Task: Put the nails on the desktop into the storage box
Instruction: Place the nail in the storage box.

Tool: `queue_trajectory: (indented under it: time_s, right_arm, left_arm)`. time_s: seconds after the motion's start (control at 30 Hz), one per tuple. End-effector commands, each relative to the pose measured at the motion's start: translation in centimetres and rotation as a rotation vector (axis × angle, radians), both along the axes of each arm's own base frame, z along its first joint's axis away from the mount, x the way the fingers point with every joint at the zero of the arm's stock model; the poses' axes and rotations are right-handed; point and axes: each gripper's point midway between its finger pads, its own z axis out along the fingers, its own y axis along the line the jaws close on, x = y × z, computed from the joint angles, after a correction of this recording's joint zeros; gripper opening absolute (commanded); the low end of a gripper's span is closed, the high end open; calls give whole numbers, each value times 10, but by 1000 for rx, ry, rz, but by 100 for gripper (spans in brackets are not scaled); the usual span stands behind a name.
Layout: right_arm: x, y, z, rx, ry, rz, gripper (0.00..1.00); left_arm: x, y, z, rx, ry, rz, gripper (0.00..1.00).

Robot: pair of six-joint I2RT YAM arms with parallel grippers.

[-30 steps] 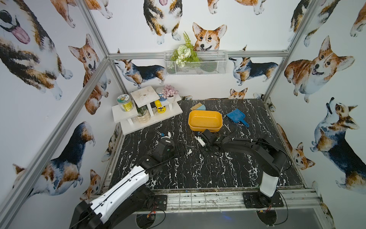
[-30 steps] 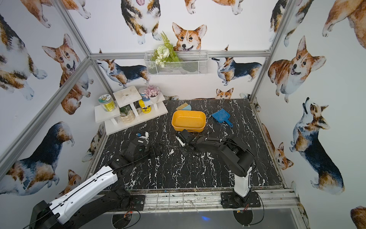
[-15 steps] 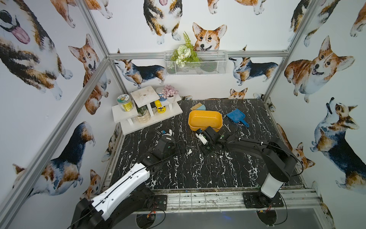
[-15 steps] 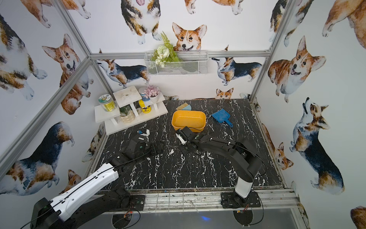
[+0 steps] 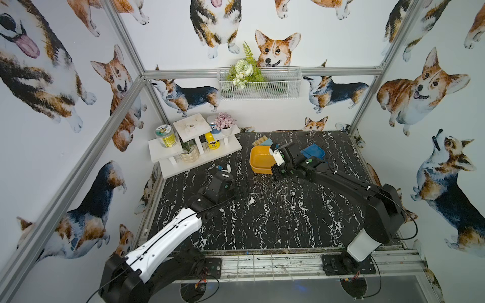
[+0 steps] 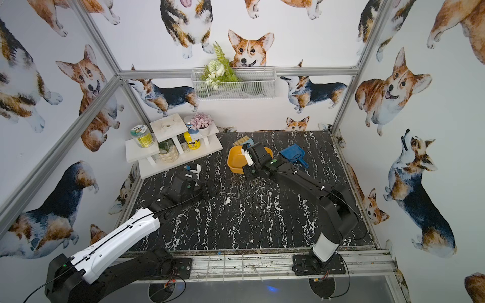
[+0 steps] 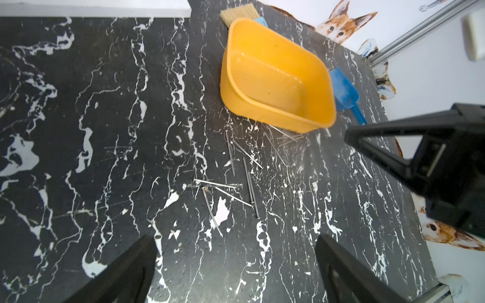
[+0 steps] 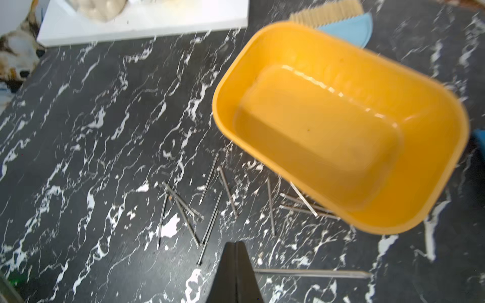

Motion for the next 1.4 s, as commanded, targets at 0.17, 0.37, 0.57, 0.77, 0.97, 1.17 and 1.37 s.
queue_trajectory:
  time_s: [0.17,0.37,0.57,0.77,0.97,1.17,1.37]
  right_arm:
    - [68,-13,-11,-7,34,-50,0]
    - [108,-10,-35,-15,66,-76,0]
    - [136,-3,-50,-26,84,-84,0]
    - [147,-2,-60,-41,95,-104,0]
    - [149,-2,-51,-28,75,-116,31]
    - [141,-3,-24,-5,44,-111,51]
    - [106,-6,6,17,-13,-106,57]
  left_arm:
    - [10,-14,2,-15,7,-43,100]
    - [13,-17,-2,-20,19,-46,100]
    - [14,-17,-5,-16,24,-38,100]
    - [15,-8,-6,-21,28,-9,100]
    - [12,-5,-4,-33,27,-12,100]
    - [8,-1,-6,-23,43,-4,100]
    - [3,3,-7,-29,45,15,100]
